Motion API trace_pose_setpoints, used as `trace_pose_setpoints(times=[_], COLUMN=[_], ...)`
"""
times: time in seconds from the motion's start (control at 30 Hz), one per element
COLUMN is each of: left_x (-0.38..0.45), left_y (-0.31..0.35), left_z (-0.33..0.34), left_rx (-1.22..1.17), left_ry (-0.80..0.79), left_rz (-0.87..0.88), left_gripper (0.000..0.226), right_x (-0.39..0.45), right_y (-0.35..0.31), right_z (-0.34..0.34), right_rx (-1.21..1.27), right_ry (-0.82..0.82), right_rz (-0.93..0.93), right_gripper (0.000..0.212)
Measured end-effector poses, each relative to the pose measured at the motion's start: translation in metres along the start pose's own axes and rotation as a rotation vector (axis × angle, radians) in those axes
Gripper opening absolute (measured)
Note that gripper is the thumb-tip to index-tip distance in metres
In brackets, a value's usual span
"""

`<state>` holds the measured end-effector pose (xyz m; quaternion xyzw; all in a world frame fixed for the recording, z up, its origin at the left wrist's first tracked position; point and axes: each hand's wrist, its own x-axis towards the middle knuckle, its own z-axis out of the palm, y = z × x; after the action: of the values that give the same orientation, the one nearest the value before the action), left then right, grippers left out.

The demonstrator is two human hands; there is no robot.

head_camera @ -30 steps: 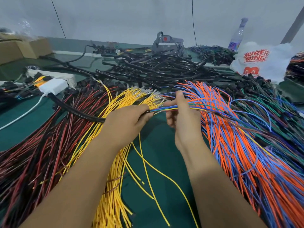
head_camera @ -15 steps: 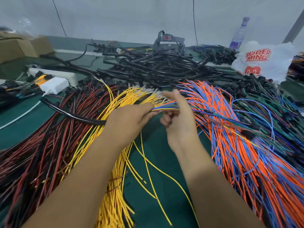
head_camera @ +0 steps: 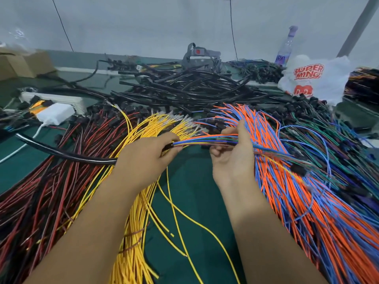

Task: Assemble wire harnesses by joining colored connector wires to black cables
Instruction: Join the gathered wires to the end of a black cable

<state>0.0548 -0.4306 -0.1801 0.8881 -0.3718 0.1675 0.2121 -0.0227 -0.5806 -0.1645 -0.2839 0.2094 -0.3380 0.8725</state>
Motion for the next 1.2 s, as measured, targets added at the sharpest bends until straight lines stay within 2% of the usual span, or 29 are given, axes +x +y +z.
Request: trace_pose_setpoints(times=[0.13, 0.27, 0.43, 0.6, 0.77, 0.83, 0.9, 0.97, 1.07, 1.2], left_x=[0.002, 0.005, 0.002, 0.001, -0.002, -0.002, -0.002, -0.001, 0.000, 0.002], left_y=[0.000, 0.001, -0.002, 0.005, 0.018, 0.017, 0.017, 0.017, 0.017, 0.015], left_z=[0.001, -0.003, -0.006, -0.007, -0.004, -0.004, -0.004, -0.005, -0.005, -0.001], left_rx=[-0.076, -0.093, 0.022, -0.034, -0.089, -0.115, -0.124, -0.123, -0.109, -0.123], left_ry=[0.009, 0.056, 0.075, 0.060, 0.077, 0.075, 0.082, 0.066, 0.051, 0.057], left_rz=[-0.075, -0.048, -0.065, 0.011, 0.098, 0.097, 0.113, 0.129, 0.103, 0.036], left_gripper=[0.031, 0.028, 0.037, 0.037, 0.030, 0.025, 0.018, 0.023, 0.031, 0.028], right_x=[-0.003, -0.006, -0.008, -0.005, -0.011, -0.012, -0.011, -0.010, -0.009, -0.007], right_y=[0.000, 0.003, 0.006, 0.011, 0.029, 0.030, 0.027, 0.022, 0.019, 0.018], right_z=[0.004, 0.007, 0.002, 0.004, 0.012, 0.011, 0.010, 0.011, 0.010, 0.008], right_rx=[-0.246, -0.341, -0.510, -0.548, -0.542, -0.556, -0.572, -0.565, -0.522, -0.533], right_ry=[0.085, 0.120, 0.056, -0.064, -0.194, -0.223, -0.241, -0.238, -0.233, -0.252], right_rz=[-0.229, -0.406, -0.447, -0.373, -0.184, -0.151, -0.136, -0.080, -0.008, 0.044], right_gripper=[0.049, 0.057, 0.062, 0.057, 0.033, 0.034, 0.043, 0.044, 0.037, 0.022])
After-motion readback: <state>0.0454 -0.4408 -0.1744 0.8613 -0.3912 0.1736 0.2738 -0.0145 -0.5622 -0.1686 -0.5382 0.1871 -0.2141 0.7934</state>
